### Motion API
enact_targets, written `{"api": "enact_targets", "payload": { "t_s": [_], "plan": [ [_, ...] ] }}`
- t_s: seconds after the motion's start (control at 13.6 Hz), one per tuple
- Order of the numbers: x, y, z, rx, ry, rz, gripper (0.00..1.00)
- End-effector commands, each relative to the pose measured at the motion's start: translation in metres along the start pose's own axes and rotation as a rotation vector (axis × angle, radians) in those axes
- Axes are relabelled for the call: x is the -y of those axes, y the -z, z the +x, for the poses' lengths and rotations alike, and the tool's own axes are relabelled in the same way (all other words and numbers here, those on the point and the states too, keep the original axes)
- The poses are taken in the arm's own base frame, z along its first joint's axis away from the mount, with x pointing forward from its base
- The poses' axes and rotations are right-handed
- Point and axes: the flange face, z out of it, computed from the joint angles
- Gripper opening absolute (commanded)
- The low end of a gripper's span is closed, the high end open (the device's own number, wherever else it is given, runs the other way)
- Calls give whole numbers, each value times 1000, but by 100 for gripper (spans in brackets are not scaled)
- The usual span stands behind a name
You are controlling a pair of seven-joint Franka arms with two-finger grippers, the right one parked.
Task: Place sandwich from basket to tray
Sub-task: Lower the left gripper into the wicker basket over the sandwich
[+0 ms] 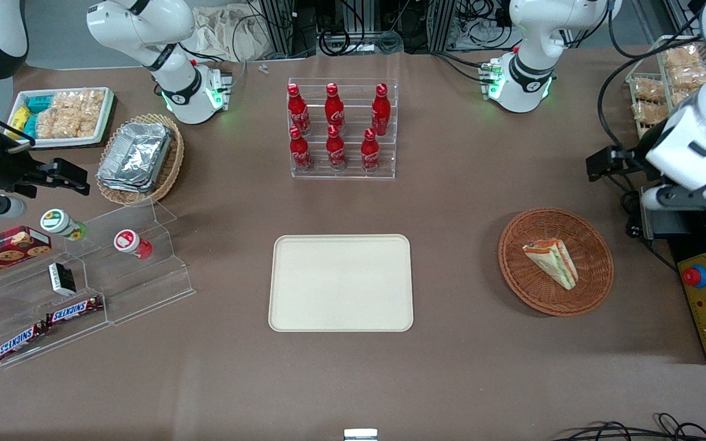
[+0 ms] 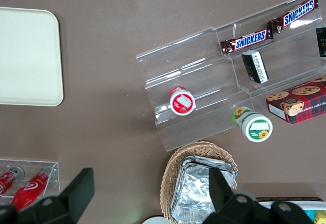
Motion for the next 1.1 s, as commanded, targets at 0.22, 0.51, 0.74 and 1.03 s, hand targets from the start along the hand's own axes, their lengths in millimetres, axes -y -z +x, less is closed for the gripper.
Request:
{"api": "enact_targets", "payload": {
  "t_s": [0.22, 0.51, 0.74, 1.03],
  "plan": [
    [15, -145, 26, -29, 202, 2, 100],
    [25, -239, 40, -89, 391, -21, 100],
    [38, -295, 43, -117, 446, 23, 100],
    [37, -339, 55, -140, 569, -5, 100]
  ]
}}
